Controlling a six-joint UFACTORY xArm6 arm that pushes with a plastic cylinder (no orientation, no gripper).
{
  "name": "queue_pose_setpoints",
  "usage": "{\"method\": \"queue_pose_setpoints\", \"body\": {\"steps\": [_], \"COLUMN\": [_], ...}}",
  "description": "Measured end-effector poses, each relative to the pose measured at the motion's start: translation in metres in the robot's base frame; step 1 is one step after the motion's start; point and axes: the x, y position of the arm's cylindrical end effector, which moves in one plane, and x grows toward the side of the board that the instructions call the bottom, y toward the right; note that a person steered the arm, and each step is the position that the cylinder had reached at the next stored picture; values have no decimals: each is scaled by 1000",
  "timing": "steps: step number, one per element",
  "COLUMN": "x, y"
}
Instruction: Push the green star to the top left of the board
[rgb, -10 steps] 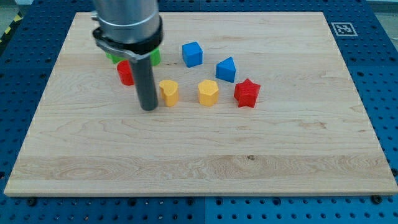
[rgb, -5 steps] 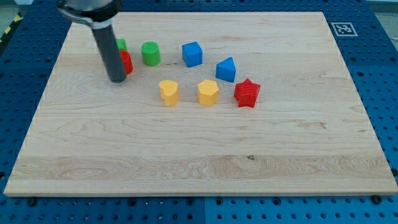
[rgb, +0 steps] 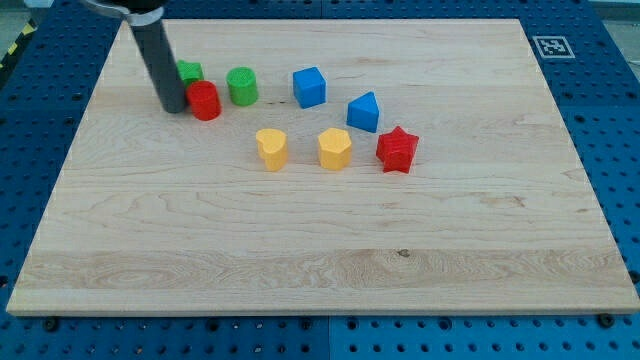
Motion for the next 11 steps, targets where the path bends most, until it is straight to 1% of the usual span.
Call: {"method": "queue_pose_setpoints", "body": {"steps": [1,3,5,7,8,9,11], "x": [0,-1,-33,-54,-79,-98,-115], "y": [16,13,4,-37,-45,-47,-49]}}
